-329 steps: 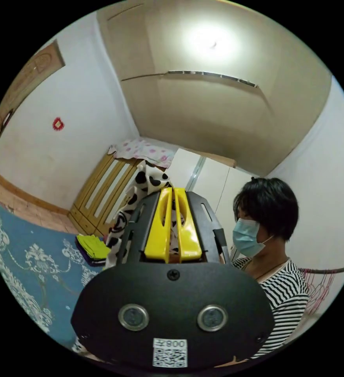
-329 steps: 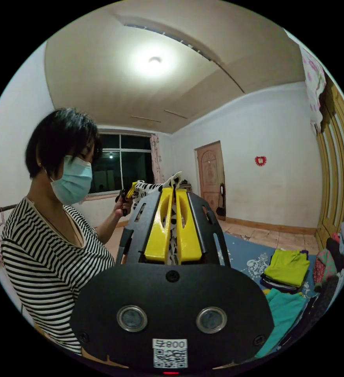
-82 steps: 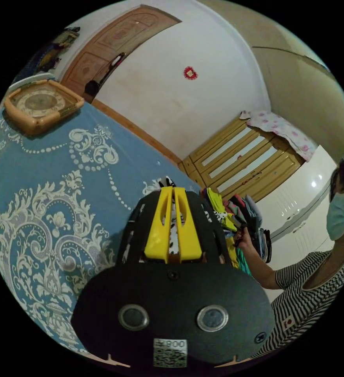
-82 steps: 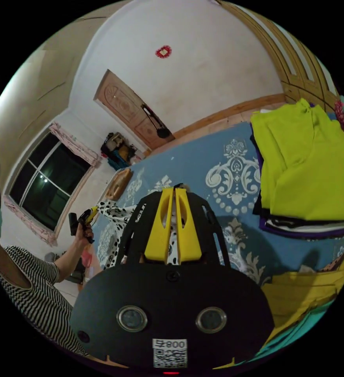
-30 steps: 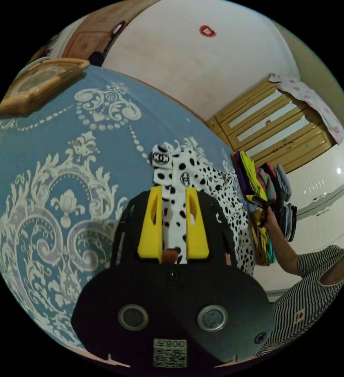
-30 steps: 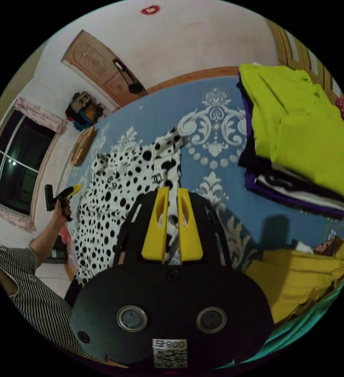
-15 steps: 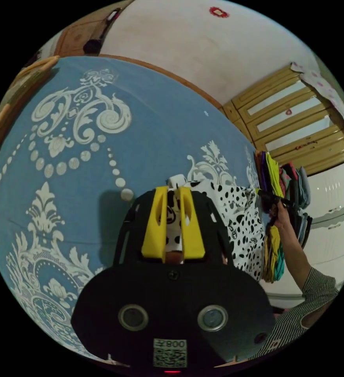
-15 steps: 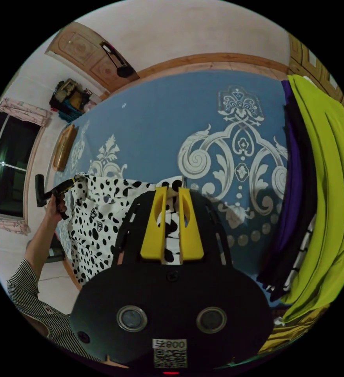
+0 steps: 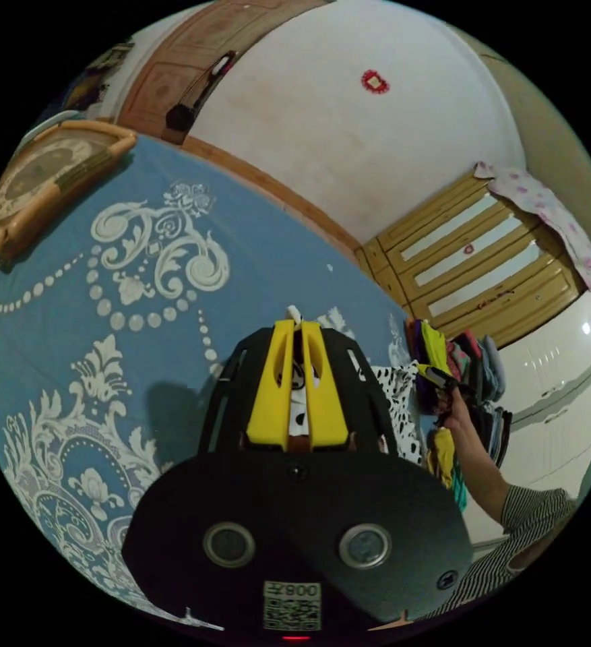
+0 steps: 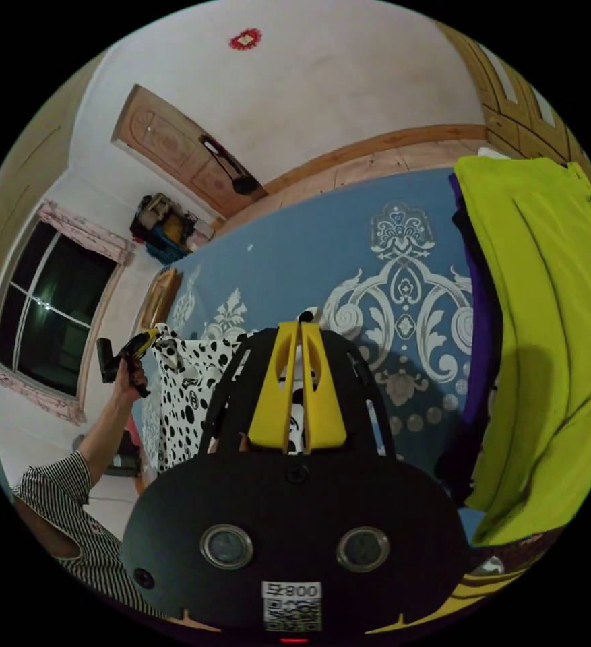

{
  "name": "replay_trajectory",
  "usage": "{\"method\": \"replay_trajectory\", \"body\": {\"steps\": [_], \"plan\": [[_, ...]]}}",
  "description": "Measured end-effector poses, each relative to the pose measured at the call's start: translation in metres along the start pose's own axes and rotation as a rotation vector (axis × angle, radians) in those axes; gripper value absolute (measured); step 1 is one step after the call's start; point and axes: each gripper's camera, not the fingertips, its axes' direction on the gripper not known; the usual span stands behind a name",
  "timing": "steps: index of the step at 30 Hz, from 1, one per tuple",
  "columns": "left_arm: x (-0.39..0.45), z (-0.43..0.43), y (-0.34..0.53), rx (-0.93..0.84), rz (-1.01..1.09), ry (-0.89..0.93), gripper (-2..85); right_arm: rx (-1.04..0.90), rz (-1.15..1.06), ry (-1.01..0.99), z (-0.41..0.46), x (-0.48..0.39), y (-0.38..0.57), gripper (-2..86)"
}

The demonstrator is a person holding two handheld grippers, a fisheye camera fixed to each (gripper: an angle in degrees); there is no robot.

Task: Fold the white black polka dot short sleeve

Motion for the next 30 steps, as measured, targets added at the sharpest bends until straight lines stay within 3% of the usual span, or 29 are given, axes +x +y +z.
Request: {"method": "replay_trajectory", "body": {"steps": [5,12,17,23,26,30], "plan": [[-0.020,0.047,0.014,-0.016,-0.122,-0.021,2.8,-0.114,0.076,0.045,0.038,-0.007,-0.012,0.7],[-0.008,0.048,0.047,0.114,-0.014,0.054,4.0,0.040,0.113,0.041,0.021,-0.035,-0.004,0.4],[0.062,0.107,0.080,-0.103,0.360,0.054,7.2,0.027,-0.164,-0.026,0.038,-0.117,0.013,0.3],[0.135,0.193,0.112,-0.372,0.840,-0.167,9.8,-0.225,-0.613,0.213,0.113,-0.232,0.013,2.5],[0.148,0.230,0.126,-0.480,0.979,-0.253,8.7,-0.287,-0.814,0.263,0.137,-0.271,0.014,6.2],[0.148,0.265,0.135,-0.577,1.015,-0.289,4.0,-0.380,-1.016,0.358,0.175,-0.305,0.015,8.0]]}}
